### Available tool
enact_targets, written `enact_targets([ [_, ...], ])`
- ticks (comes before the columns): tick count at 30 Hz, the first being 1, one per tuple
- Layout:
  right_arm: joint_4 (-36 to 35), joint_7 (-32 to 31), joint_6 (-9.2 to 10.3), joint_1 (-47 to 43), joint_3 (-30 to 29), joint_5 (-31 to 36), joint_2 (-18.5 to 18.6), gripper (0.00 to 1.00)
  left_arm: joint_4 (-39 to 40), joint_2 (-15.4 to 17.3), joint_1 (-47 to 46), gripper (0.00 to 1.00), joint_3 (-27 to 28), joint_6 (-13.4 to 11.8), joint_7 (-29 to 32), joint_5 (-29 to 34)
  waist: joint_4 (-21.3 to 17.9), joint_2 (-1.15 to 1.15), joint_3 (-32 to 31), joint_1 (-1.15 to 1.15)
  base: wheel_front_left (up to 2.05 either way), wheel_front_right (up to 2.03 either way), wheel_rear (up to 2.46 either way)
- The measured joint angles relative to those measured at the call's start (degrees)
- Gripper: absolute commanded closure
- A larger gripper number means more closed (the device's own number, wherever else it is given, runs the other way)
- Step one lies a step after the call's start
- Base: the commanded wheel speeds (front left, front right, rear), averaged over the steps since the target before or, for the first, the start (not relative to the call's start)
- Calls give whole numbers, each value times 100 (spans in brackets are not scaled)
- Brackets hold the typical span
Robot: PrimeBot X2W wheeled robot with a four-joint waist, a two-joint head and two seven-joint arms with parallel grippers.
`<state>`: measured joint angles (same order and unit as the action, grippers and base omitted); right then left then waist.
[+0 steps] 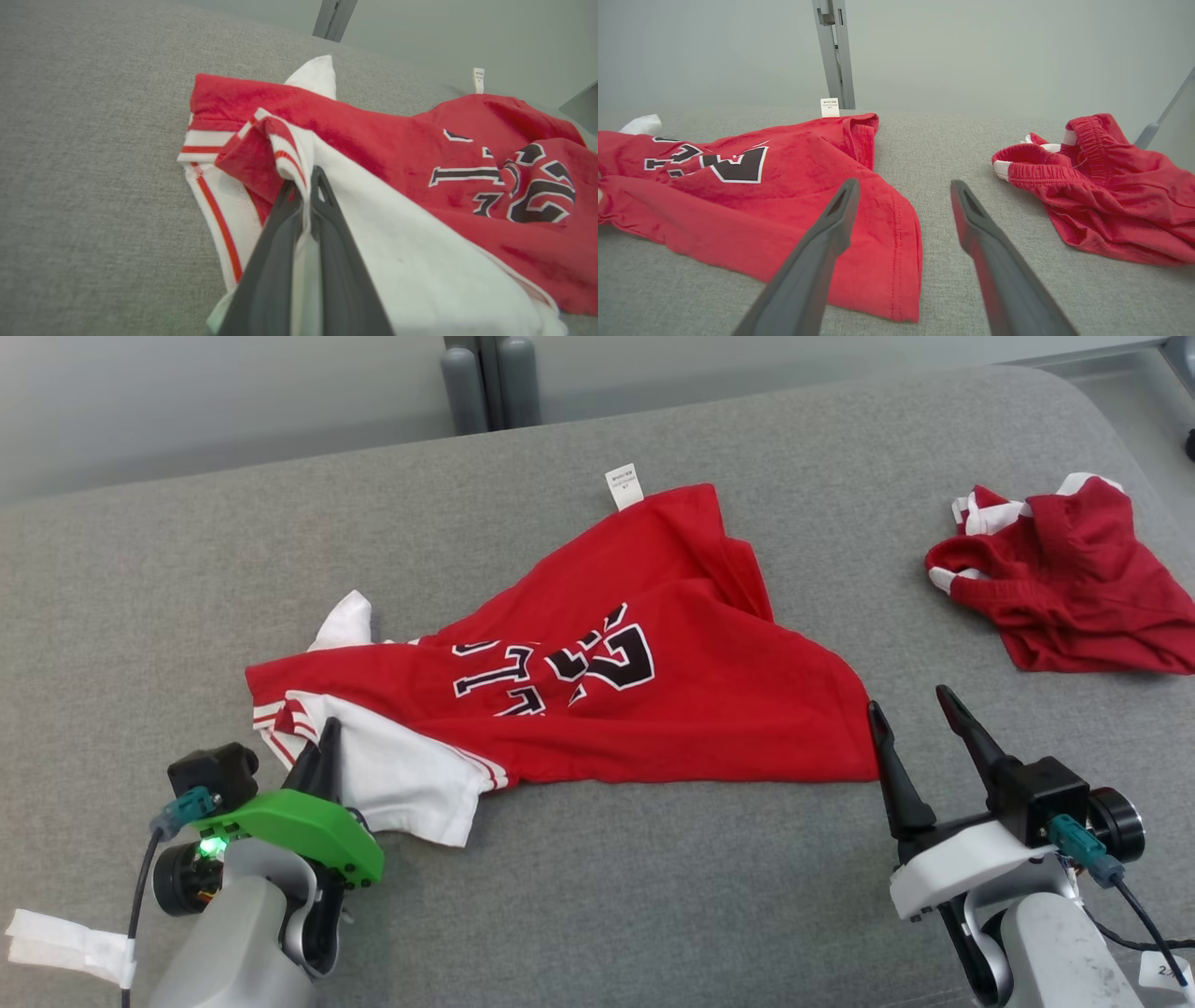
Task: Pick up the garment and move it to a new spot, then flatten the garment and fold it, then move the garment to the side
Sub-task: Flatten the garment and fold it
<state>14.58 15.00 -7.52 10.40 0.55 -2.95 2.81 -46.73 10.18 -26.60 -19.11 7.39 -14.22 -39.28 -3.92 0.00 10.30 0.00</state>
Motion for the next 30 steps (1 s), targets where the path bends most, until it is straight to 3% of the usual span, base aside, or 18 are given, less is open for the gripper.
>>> enact_targets([
  [1,2,0,-1,2,-2,-3,0,0,-19,1,-5,0,-14,0,-8,-20,-9,0,11,0,0,0,0],
  [7,-25,0,0,2,-83,-30,0,0,330,66,41,0,3,0,-74,-73,57,0,-15,0,0,0,0],
  [14,-135,0,0,-54,-202,-70,1,0,1415,110,687,0,444,0,-80,557,222,0,-166,0,0,0,0],
  [23,-238,0,0,-382,-281,-242,0,0,2740,-410,1773,0,764,0,-82,1250,417,0,-539,0,0,0,0],
  [30,-294,0,0,-689,-305,-405,-1,0,3170,-644,2523,0,804,0,-82,1497,454,0,-836,0,0,0,0],
])
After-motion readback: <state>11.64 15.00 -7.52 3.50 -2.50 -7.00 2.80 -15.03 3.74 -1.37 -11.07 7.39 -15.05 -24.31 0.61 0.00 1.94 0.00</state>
